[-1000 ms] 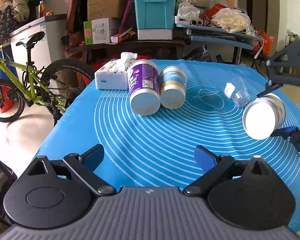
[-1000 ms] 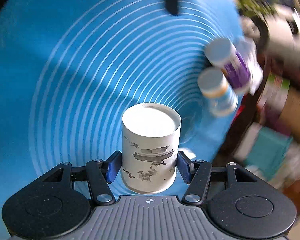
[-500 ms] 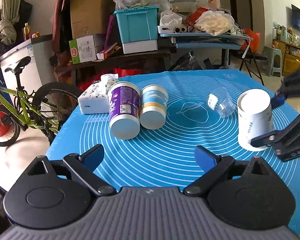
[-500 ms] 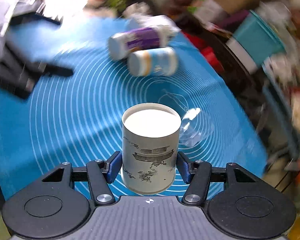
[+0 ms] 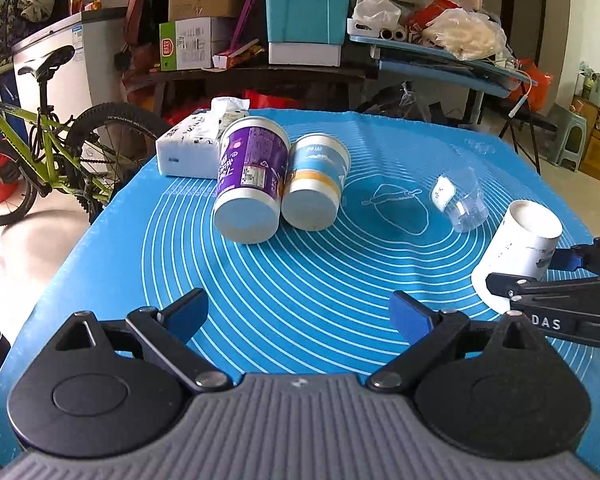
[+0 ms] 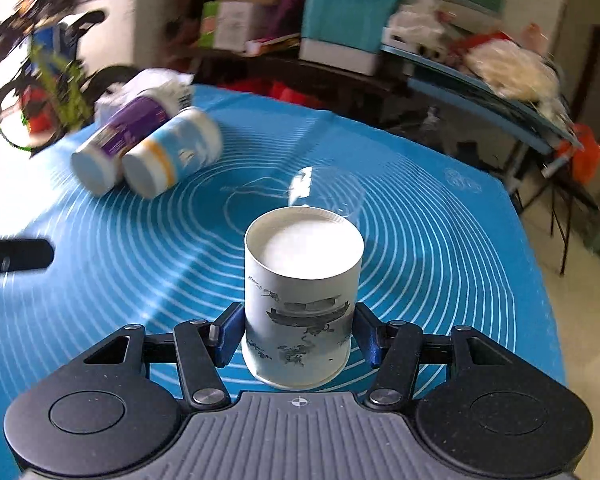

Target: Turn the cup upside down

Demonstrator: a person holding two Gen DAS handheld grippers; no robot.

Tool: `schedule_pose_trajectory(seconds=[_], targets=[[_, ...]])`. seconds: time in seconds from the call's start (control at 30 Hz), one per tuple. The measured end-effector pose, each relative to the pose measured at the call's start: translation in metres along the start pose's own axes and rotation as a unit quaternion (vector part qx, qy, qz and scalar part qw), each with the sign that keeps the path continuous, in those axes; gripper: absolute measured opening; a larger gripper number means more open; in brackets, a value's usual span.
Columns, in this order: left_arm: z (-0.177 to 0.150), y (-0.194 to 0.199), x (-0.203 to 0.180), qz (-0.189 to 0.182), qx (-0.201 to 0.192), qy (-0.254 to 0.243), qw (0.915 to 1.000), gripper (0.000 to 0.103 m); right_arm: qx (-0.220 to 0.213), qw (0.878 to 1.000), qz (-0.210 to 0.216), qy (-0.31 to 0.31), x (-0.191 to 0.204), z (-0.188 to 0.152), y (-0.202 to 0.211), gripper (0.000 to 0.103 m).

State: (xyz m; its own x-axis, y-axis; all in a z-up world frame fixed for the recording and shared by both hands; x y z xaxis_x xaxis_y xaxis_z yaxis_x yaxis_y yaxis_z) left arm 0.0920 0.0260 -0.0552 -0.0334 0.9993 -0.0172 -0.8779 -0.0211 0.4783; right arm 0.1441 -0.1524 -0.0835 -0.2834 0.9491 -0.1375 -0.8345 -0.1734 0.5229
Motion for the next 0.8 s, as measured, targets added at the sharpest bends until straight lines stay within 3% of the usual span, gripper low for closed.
schedule_pose_trajectory(seconds=[0.3,0.33,0.57,0.7,0.8], targets=[[-0.002,0.007,-0.002,0.005,-0.006,0.005,1.0,0.096,-0.015,0.999,-0.034,-0.012,0.004,-0.007,-0.006,0.06],[-0.001,0.007,-0.004,0.006,-0.006,0.0,1.0,0.096,-0.019,0.999,-0.035,-0.012,0.005,-0.007,-0.005,0.067],[0.003,0.013,-0.004,0.008,-0.013,-0.002,0.9999,0.096,-0.031,0.999,-0.027,0.009,0.016,-0.008,0.001,0.081],[0.002,0.018,-0.005,0.005,-0.015,-0.001,0.9999,0.096,-0.039,0.999,-0.022,0.004,0.018,-0.007,0.009,0.098],[0.001,0.023,-0.007,0.004,-0.016,-0.004,0.9999,0.096,-0.047,0.999,-0.024,-0.002,0.017,-0.006,0.019,0.101]])
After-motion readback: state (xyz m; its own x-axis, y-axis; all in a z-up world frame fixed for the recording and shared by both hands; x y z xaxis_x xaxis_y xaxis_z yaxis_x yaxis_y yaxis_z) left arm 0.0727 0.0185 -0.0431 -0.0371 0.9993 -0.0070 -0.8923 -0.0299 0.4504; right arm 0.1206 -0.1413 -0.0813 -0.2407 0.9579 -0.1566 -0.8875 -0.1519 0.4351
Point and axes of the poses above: each gripper's, at about its wrist camera, not at the fingertips, and y roughly against the way its jaws point, x to its left, z to its top, the point moved 5 cm from there along -y, roughly the way its jaws point, and after that the axes turned 9 degrees about -x, right-handed, at the moved point
